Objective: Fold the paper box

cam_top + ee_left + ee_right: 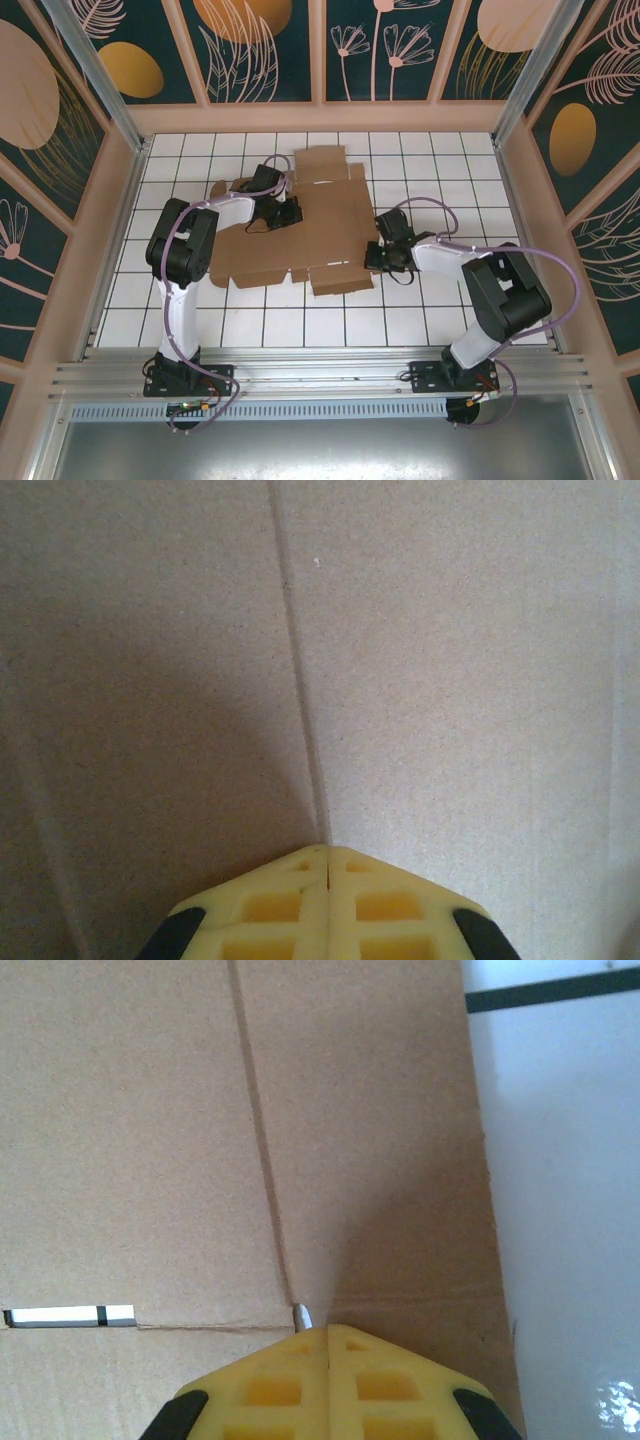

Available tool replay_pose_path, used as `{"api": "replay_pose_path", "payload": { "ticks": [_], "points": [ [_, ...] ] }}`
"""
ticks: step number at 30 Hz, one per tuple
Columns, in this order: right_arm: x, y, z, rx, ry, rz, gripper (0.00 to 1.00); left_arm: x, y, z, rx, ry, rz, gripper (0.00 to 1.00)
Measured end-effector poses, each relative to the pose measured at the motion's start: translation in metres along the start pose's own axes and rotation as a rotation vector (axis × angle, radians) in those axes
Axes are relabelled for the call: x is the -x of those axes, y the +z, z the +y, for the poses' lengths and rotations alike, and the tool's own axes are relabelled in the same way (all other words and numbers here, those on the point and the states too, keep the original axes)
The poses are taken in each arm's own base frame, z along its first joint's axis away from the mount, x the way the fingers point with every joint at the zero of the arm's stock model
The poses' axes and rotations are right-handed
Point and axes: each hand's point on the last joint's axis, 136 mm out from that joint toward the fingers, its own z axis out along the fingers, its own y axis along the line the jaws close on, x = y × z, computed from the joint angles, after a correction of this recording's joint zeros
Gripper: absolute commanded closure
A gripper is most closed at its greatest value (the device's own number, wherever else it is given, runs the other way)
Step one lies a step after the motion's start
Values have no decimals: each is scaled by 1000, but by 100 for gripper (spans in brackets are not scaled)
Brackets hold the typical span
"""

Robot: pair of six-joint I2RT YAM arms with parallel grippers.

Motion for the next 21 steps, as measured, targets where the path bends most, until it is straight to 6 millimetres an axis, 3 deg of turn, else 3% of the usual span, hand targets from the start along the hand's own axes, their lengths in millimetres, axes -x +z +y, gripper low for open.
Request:
{"api": "replay_pose_path", "payload": {
  "ticks": [7, 12, 15, 18, 21],
  "points": [
    [2, 2, 5, 36, 32, -13, 99, 2, -1, 3, 2, -6, -4, 100],
    [6, -6, 12, 69, 22, 10, 87, 3, -1, 4, 3, -7, -5, 100],
    [38, -23, 29, 96, -15, -35, 81, 3, -1, 4, 3, -7, -5, 100],
    [85, -43, 50, 140, -53, -124, 72, 3, -1, 4, 3, -7, -5, 100],
    [125, -53, 53, 141, -74, -191, 59, 3, -1, 4, 3, -7, -5, 100]
  ]
}}
